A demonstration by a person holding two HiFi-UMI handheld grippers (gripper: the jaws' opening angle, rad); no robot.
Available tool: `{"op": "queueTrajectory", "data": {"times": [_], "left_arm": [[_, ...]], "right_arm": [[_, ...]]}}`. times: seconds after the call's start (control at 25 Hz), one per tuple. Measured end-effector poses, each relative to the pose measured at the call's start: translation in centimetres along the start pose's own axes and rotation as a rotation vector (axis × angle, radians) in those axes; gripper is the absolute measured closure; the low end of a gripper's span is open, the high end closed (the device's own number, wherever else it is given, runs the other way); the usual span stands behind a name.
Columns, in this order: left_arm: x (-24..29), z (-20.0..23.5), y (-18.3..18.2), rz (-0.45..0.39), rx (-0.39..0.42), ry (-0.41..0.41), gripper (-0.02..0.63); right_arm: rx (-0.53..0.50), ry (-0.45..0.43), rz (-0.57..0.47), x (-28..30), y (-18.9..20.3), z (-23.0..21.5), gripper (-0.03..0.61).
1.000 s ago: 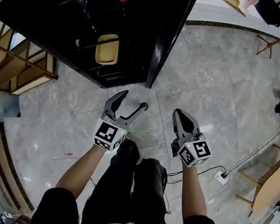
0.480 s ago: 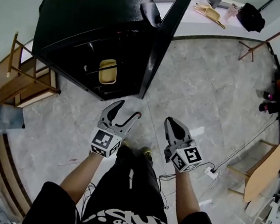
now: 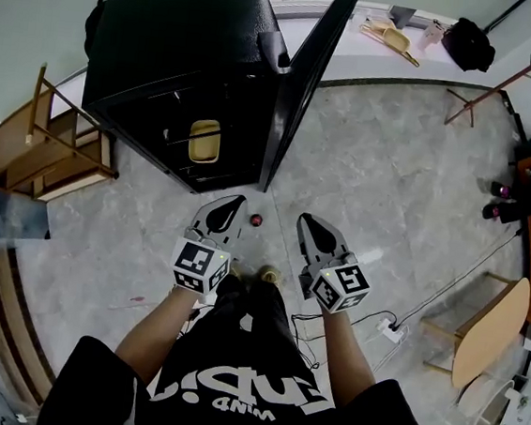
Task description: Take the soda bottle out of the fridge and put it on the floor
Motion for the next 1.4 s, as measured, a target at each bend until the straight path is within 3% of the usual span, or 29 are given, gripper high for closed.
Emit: {"op": "queueTrajectory", "data": {"times": [0.32,0.6,0.8,1.04,1.4], "left_arm": [[-4.2,-0.8,-3.3,0.022,-0.016,-0.034,0.606],[-8.1,-1.4,-5.6,-0.026,-0.028,-0.078,0.606],[-9.6,-2.1,-6.8,-0.068,-0.019,-0.097,0.606],[-9.0,-2.7,-6.7,-0.101,0.018,-0.106,0.606],[-7.8,-2.5,-5.2,-0.109,0.06,-0.153,0.606]], "right_arm": [[-0.032,0.026,-0.006,-3.8,-3.7,0.5,0.555],[-0.033,0.082,-0.035,-6.8,-6.5,0.2,0.555],[-0.114,0.081,-0.057,-7.8,-8.0,1.2,0.555],[-0.16,0.076,-0.069,-7.5,-7.4,1.5,0.555],[-0.15,0.067,-0.082,-6.1,-6.1,1.2,0.555]]}}
Point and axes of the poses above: the fingertips, and each gripper's own axes: x forward along the fingers, z to its left, y out of its underside, the point moved 8 cm from there along -x, backward along the fingers, and after that the axes turned 4 degrees about y, right-handed, at the moved point
